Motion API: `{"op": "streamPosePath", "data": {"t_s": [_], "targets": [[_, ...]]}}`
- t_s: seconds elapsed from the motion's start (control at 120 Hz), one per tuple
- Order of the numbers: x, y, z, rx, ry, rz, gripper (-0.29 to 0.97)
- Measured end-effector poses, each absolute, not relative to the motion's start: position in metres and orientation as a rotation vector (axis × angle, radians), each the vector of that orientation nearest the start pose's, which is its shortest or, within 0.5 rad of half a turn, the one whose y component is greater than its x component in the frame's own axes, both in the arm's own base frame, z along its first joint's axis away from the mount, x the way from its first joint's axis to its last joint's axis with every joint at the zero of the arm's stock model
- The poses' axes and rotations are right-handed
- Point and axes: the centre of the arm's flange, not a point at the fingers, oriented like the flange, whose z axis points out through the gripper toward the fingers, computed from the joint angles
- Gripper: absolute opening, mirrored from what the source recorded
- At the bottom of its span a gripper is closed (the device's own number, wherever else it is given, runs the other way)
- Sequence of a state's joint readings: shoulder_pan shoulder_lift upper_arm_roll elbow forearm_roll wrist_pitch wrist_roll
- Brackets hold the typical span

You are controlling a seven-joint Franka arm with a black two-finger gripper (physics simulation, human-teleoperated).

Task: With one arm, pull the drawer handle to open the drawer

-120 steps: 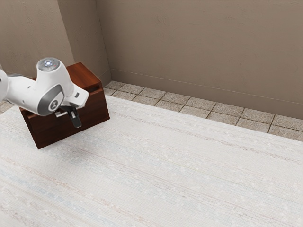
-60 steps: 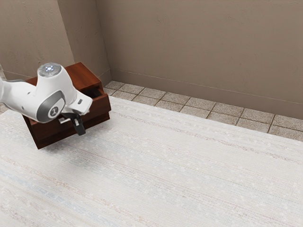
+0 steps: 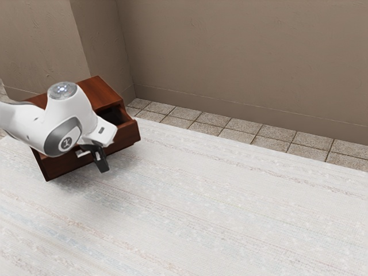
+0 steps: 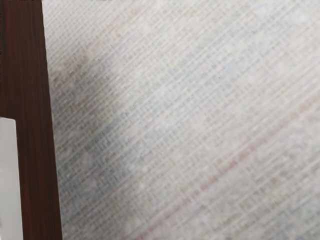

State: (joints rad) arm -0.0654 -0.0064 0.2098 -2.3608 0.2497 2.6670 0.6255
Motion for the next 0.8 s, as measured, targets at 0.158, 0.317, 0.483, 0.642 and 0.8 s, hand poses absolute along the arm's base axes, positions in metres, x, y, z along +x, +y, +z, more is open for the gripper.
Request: {"op": "streamPosePath", "data": {"t_s": [0.158,0.317,0.483,0.642,0.8], "targets": [[0.514,0.055,0.362,-2.708,0.981,-0.344,0.69],[0.509,0.041,0.361,-2.720,0.990,-0.344,0.68],[0.504,0.026,0.361,-2.732,0.997,-0.348,0.68],[0.502,0.017,0.364,-2.725,1.007,-0.353,0.64],[0.502,0.016,0.374,-2.717,0.993,-0.379,0.61]]}}
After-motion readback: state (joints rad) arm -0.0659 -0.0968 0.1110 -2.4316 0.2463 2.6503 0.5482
